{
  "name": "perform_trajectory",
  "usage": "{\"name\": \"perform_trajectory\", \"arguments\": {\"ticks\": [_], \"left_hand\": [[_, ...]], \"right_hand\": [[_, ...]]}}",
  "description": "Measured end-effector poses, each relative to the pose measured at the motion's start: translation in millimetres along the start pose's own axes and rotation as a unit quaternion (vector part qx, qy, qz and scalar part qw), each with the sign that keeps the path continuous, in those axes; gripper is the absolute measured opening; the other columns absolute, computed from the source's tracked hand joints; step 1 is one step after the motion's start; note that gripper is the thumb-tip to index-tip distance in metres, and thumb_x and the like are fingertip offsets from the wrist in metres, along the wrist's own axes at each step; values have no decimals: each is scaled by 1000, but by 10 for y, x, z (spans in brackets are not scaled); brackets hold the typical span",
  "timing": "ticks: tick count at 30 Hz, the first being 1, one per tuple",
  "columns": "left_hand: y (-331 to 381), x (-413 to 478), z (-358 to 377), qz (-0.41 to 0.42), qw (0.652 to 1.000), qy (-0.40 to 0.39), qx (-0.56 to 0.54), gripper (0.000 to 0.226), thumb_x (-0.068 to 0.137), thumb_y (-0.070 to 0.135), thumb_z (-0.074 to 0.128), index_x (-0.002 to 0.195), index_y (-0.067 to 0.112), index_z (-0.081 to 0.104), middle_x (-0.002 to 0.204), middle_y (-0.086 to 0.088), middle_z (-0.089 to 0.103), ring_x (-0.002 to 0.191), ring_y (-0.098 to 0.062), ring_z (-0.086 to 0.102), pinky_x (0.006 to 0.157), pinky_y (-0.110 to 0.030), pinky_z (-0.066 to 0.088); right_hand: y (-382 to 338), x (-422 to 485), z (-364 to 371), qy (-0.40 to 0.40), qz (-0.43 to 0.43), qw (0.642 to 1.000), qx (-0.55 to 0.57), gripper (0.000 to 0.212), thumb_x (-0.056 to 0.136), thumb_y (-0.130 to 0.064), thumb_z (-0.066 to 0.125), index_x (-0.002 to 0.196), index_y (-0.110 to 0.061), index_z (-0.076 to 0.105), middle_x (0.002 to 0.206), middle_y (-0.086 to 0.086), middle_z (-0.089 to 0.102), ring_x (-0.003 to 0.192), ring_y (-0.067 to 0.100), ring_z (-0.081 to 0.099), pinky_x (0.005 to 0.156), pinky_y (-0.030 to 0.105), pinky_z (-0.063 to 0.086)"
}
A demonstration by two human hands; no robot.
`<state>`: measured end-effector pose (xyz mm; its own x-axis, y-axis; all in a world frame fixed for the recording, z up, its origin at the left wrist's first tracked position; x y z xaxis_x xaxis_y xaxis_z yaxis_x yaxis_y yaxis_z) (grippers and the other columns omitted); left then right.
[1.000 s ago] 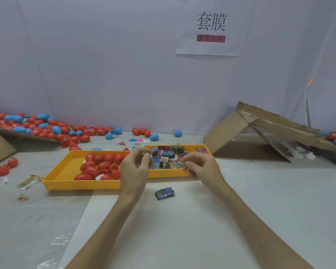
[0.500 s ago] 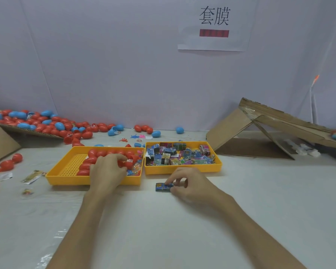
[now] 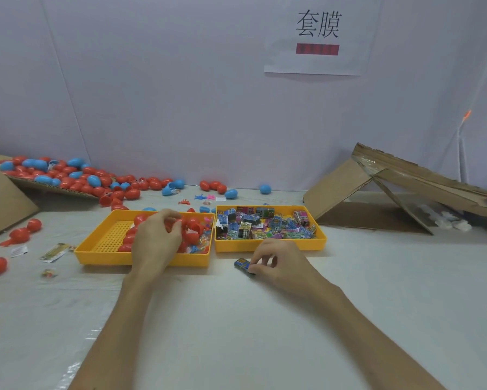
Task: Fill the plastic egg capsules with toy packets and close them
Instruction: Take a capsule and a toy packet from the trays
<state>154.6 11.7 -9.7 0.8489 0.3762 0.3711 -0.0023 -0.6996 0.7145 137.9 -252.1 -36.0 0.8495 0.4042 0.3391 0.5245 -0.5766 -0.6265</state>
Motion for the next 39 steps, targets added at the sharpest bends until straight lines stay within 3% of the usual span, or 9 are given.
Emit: {"name": "perform_trajectory", "arguments": {"ticks": [4, 8, 11, 23, 26, 29, 32, 36, 39], "left_hand": [[-87, 34, -302, -22, 990, 104, 90, 37, 95, 7, 59, 125, 26, 69, 121, -8, 69, 116, -29, 57, 100, -50, 42], [-419, 77, -209, -133, 971, -39, 194, 44, 95, 17, 65, 136, 31, 60, 134, -8, 62, 128, -32, 50, 109, -49, 32], [-434, 73, -147, -126, 971, -66, 194, 45, 95, 20, 67, 137, 33, 58, 137, -7, 61, 127, -31, 53, 108, -49, 34], [-376, 77, -263, -114, 987, 28, 106, 33, 93, 31, 72, 124, 29, 65, 131, -8, 60, 122, -32, 55, 104, -55, 41], [-275, 47, -366, -76, 991, 95, 52, 29, 94, 25, 72, 122, 26, 67, 125, -10, 64, 117, -31, 58, 97, -55, 50], [-85, 23, -390, 10, 990, 131, -43, 24, 96, 14, 68, 118, 22, 70, 121, -8, 66, 102, -19, 61, 83, -36, 55], [250, -61, -262, 112, 979, 81, -148, 26, 99, 15, 62, 121, 24, 71, 117, 2, 63, 90, 7, 59, 72, -8, 48], [638, -291, -16, 192, 964, 13, -185, 30, 99, 11, 58, 116, 34, 68, 106, 3, 56, 86, 0, 59, 71, -12, 49], [861, -500, 207, 241, 955, -42, -169, 28, 92, 3, 62, 110, 23, 70, 103, 4, 55, 87, -3, 56, 72, -12, 45]], "right_hand": [[12, 0, 14, -5, 2, 1000, 2, 11, 78, -23, 84, 74, -26, 74, 83, -10, 67, 75, 11, 63, 63, 16, 47], [-9, 2, 13, -6, -7, 1000, -5, 15, 77, -22, 85, 71, -26, 72, 82, -9, 66, 74, 11, 62, 63, 15, 45], [-5, 6, 7, 0, -8, 1000, -7, 17, 76, -21, 85, 70, -25, 71, 82, -9, 65, 72, 11, 61, 62, 16, 45], [35, 7, 36, -12, 0, 1000, 8, 16, 72, -24, 88, 71, -23, 72, 79, -12, 66, 71, 9, 62, 62, 16, 47], [40, 5, 41, -24, 16, 999, 18, 16, 72, -25, 89, 70, -24, 72, 82, -10, 67, 72, 9, 63, 63, 18, 49], [20, 0, 44, -42, 20, 998, 30, 13, 75, -27, 87, 71, -30, 75, 86, -9, 68, 74, 8, 63, 64, 18, 48], [10, 0, 38, -57, 15, 998, 32, 11, 79, -19, 81, 81, -29, 79, 90, -11, 68, 77, 7, 64, 65, 16, 47], [29, 9, 34, -49, 15, 999, 6, 20, 79, -8, 77, 89, -25, 82, 93, -12, 69, 82, 7, 65, 64, 15, 48], [26, 19, -3, -20, 0, 1000, -6, 17, 80, -7, 75, 84, -22, 82, 88, -12, 71, 81, 8, 66, 64, 13, 48]]}}
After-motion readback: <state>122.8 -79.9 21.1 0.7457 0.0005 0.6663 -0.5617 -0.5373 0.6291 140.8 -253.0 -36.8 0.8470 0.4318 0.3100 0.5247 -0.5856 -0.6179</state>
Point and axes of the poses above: each hand's wrist, its own x-axis towards the middle knuckle, its own z-axis out of the palm, y = z × x, the point moved 8 cm from there along x, towards the middle knuckle
